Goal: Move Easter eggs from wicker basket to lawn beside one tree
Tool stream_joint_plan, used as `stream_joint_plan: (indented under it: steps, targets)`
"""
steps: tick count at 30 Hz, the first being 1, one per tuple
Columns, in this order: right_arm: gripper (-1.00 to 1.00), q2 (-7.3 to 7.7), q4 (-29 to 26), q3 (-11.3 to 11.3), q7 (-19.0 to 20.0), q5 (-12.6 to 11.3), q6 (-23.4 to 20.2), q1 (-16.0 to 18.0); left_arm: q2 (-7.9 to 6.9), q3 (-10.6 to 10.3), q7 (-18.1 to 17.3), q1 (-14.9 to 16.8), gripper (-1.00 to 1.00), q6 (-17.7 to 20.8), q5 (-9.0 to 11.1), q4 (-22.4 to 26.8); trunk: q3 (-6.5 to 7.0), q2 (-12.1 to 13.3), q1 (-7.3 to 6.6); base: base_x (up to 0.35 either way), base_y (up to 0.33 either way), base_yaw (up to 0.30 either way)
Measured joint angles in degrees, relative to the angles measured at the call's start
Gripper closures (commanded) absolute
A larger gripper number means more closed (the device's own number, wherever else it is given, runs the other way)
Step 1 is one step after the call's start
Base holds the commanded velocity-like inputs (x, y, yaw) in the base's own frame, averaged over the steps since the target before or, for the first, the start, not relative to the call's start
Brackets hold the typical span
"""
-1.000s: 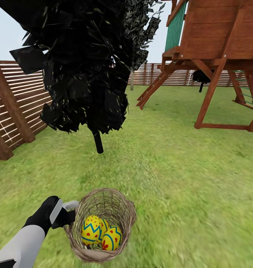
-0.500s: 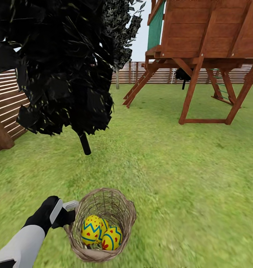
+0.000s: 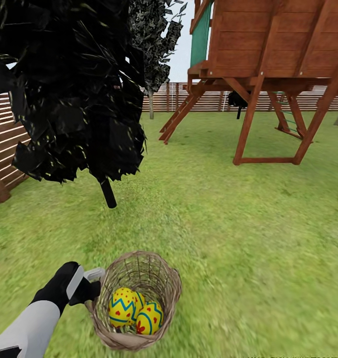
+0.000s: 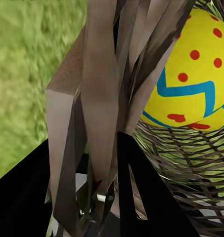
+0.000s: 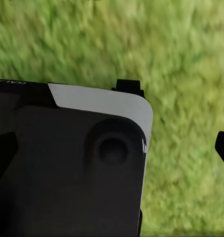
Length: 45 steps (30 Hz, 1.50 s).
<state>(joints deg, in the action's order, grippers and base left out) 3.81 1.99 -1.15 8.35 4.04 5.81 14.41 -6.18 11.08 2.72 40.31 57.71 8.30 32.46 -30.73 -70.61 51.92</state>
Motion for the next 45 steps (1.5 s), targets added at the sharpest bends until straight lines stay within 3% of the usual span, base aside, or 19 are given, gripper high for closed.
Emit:
stream_joint_plan:
  steps: [19,22,27,42,45]
  targets:
    - [-1.0,0.07,-0.01,-0.18,0.02,-0.44,-0.22,-0.01,0.02,-0.05,0.0,0.01,1.0,-0.01,-0.01,0.07,0.0,0.0,0.0,0.0,0.0,-0.279]
    - [-1.0,-0.03,-0.01,-0.18,-0.33,-0.4,-0.15,0.0,0.02,-0.05,-0.01,0.0,1.0,-0.09,0.79,0.1,0.0,0.0,0.0,0.0,0.0,-0.051]
    - [-1.0,-0.05,-0.01,-0.18,-0.37,-0.37,-0.06,0.0,0.01,-0.09,0.01,-0.01,1.0,-0.15,-0.39,0.08,0.0,0.0,-0.01,0.066,0.0,-0.002]
    - [-1.0,-0.02,0.18,-0.01,-0.44,0.03,-0.26,-0.01,0.1,-0.08,0.0,0.0,1.0,-0.18,-0.04,0.17,0.0,-0.01,-0.03,0.318,0.0,0.0]
    - [-1.0,0.63,-0.16,0.04,-0.61,0.22,0.28,0.01,0.02,-0.08,0.0,0.0,1.0,-0.17,-0.07,0.18,0.0,-0.01,-0.03,0.325,0.0,0.0]
